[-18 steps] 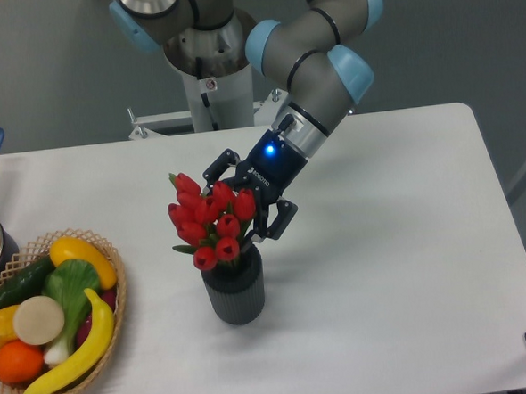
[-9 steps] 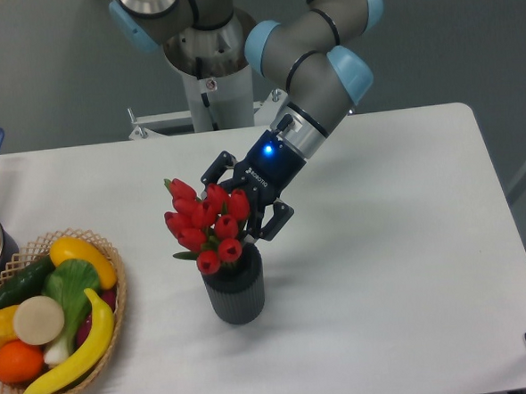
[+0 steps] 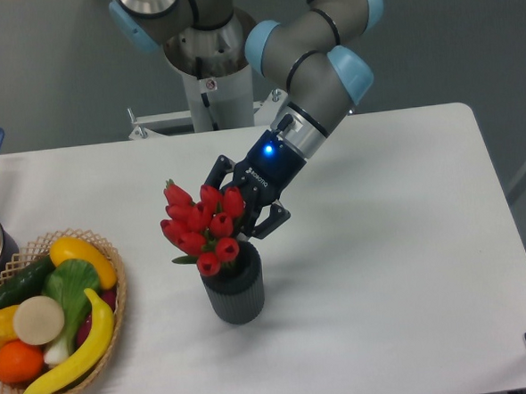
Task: Pick up the flowers from the vase
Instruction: 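Adjust the gripper around the tulip bunch and close on the stems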
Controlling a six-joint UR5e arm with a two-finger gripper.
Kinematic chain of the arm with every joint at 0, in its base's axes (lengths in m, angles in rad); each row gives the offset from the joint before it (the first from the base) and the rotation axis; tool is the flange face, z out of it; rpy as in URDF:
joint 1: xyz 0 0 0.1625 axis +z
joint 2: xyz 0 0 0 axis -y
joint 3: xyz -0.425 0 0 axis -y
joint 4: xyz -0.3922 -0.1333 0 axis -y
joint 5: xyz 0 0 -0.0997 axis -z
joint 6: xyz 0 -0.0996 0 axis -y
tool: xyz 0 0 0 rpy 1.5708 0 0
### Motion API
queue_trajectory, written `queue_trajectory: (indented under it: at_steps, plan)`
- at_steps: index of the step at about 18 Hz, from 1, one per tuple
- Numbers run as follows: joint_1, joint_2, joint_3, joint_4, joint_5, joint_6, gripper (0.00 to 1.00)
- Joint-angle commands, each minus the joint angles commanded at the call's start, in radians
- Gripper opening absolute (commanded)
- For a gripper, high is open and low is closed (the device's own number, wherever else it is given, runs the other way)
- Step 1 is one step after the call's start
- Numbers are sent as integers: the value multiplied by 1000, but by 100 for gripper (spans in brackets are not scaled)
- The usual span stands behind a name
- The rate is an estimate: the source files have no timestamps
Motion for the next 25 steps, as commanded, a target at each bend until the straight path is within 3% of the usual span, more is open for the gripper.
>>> queue_trajectory:
  at_steps: [20,21,22,23,25]
  plan:
    - [11,11,9,0,-51,-34,48]
    - [11,9,9,0,-51,-29,58]
    - [14,6,11,2,-54,-20,88]
    - [14,3,17,0,-57,-12,100]
    - [12,0,18,0,-57,-11,100]
